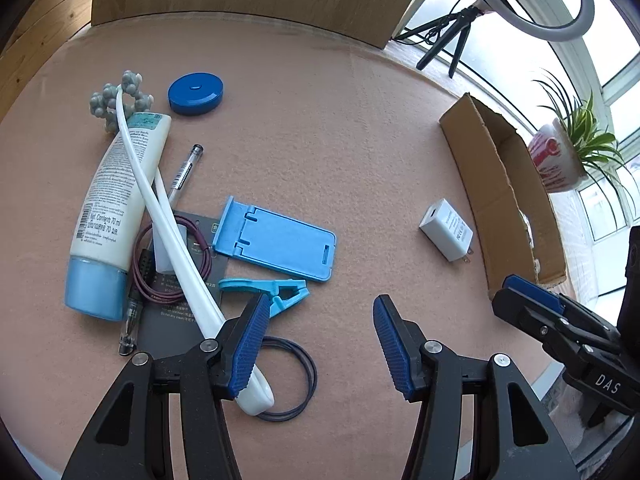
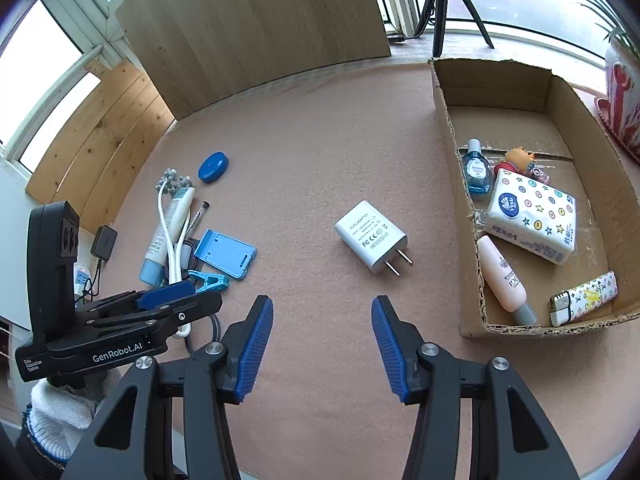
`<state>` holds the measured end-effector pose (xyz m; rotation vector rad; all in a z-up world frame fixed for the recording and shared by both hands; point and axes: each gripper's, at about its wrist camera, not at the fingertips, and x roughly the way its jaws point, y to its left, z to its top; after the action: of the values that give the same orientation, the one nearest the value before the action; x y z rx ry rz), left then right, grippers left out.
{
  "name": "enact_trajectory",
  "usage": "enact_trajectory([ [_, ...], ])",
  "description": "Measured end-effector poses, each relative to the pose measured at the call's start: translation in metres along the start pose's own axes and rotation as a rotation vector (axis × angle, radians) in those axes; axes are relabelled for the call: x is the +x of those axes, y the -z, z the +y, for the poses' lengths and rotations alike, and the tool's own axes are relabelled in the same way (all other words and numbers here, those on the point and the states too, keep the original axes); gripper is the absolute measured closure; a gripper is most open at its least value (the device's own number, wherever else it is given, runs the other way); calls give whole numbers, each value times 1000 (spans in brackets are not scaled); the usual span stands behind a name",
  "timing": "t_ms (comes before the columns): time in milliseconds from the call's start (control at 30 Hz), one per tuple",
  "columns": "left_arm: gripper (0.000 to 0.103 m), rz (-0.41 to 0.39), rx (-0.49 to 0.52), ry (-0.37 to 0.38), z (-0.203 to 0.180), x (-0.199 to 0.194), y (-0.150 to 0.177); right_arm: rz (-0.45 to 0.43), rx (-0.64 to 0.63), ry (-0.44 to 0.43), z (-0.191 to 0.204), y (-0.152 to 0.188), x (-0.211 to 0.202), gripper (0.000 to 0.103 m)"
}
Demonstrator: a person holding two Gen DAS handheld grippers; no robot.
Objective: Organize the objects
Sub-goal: 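Move both tools back toward the blue phone stand and blue clip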
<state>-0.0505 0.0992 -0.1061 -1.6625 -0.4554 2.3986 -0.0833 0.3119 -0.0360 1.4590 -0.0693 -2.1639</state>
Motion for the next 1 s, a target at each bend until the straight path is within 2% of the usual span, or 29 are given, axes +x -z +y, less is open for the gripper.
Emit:
enact_trajectory([
  [233, 45, 34, -34, 38, 11, 10, -20, 5, 5, -3, 1, -4, 3, 55],
  [367, 45, 29, -45, 8, 14, 10, -31, 8, 15, -3, -1, -4, 4, 55],
  [433, 45, 37, -63, 17, 18, 12, -35, 9, 23, -4, -2, -5, 4, 55],
  [633, 45, 65, -76, 20, 31, 13, -34, 1, 24, -9, -4, -5, -1, 55],
  [733, 45, 83, -83, 47, 31, 17, -29, 4, 21, -11, -3, -4, 0, 55],
  [1000, 46, 78, -26, 84, 4, 24, -16, 7, 39, 3, -6, -5, 3, 55],
])
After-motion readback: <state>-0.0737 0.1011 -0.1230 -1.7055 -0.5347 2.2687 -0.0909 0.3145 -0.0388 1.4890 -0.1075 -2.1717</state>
